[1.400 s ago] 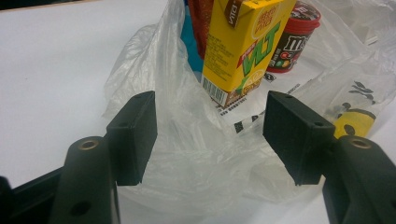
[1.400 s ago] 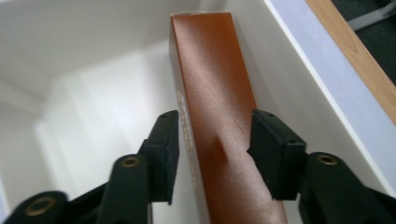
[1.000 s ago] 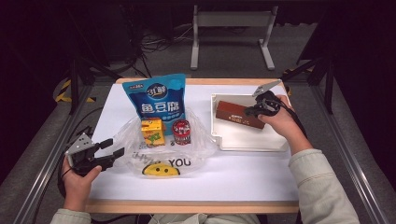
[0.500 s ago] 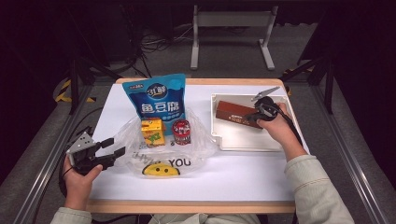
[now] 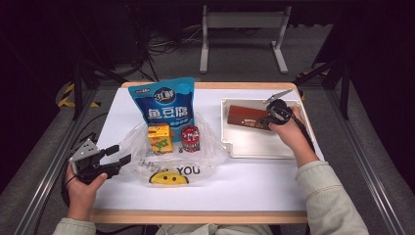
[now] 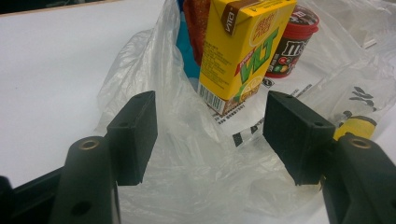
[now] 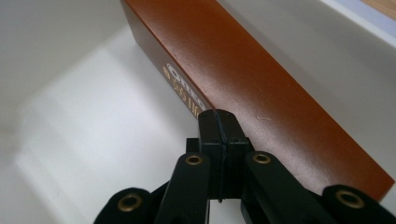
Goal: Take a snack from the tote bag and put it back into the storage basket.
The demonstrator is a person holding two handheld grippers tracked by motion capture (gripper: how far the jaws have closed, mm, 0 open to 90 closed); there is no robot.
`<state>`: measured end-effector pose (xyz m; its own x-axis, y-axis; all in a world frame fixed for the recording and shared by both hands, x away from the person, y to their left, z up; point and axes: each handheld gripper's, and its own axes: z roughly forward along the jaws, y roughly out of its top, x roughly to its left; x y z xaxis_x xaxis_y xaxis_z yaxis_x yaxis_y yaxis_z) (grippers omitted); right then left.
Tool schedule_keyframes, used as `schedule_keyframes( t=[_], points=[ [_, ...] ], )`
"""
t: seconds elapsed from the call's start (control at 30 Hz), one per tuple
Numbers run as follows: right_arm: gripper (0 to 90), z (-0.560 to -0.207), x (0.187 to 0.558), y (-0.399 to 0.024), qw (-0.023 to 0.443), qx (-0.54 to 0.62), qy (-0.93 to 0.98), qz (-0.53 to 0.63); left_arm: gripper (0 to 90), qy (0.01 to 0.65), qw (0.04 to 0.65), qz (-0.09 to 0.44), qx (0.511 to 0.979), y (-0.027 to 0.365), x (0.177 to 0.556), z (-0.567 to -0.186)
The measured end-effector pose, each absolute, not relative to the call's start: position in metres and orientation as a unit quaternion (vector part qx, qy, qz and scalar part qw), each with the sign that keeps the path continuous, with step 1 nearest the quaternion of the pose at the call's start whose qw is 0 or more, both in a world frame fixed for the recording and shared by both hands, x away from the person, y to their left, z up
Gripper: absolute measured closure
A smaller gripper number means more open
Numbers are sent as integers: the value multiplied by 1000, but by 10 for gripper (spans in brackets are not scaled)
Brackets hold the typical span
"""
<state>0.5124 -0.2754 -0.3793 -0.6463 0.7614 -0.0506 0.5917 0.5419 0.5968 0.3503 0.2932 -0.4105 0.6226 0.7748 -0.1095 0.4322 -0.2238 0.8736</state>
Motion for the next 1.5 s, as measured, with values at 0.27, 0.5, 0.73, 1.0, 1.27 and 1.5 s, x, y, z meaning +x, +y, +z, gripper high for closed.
schedule_keyframes(
  t=[0.27,0.5,0.73,1.0,1.27,1.5],
  points=[
    [900,-379,517,-279,161,414,854,272,361,397,481,179,761,293,350,-410],
    [900,-379,522,-284,168,426,846,272,360,399,480,179,760,294,350,-410],
    [900,-379,522,-285,168,425,847,272,360,402,481,179,758,295,349,-411],
    [796,-363,514,-280,157,409,844,310,360,401,482,178,759,295,349,-410],
    [521,-330,500,-264,160,351,845,371,359,400,484,174,758,294,351,-410],
    [477,-308,492,-249,145,323,839,414,357,396,486,175,759,294,351,-409]
  ],
)
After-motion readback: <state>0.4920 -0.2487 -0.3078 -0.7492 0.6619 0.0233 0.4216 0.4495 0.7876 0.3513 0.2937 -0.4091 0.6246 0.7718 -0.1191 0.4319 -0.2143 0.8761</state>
